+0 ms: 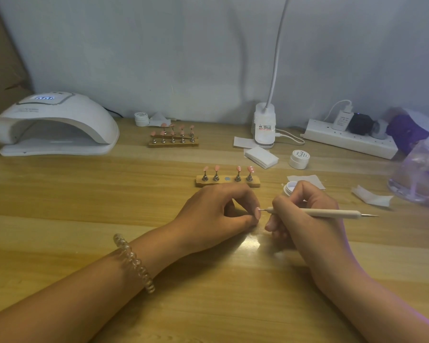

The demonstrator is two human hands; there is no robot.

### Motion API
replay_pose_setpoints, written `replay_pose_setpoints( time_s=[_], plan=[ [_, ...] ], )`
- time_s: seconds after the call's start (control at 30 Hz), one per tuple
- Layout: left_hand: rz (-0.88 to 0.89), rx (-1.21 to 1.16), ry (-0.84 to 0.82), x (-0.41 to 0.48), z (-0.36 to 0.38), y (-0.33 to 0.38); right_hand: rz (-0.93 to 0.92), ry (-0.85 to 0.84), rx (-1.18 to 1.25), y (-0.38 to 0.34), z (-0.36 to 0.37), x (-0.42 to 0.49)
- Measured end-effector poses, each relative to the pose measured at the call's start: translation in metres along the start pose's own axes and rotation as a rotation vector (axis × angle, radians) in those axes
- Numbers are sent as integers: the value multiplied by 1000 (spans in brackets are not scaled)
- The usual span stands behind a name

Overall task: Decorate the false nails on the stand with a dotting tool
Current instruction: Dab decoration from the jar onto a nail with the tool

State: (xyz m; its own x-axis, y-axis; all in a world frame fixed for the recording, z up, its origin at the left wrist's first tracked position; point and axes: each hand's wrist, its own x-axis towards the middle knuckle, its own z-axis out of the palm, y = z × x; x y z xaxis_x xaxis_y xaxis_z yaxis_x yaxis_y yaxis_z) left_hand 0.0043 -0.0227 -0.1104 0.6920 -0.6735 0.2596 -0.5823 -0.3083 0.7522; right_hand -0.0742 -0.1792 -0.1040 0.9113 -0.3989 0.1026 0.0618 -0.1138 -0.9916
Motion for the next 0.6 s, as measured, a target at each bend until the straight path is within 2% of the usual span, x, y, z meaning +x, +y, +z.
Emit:
replay_pose_setpoints(
  time_s=[0.17,0.3,0.47,0.53,0.6],
  plan=[
    [-3,-9,1,-1,0,0,-33,79,68,0,-2,1],
    [-15,-23,4,-1,0,-1,-167,193,125,-1,-6,5],
    [-23,-14,11,0,-1,-2,-401,283,-203,-1,-28,18],
    [-23,-8,10,0,-1,-3,-409,309,-354,3,-36,24],
    [-23,-3,7,0,-1,-3,-343,326,-462,8,-40,29]
  ],
)
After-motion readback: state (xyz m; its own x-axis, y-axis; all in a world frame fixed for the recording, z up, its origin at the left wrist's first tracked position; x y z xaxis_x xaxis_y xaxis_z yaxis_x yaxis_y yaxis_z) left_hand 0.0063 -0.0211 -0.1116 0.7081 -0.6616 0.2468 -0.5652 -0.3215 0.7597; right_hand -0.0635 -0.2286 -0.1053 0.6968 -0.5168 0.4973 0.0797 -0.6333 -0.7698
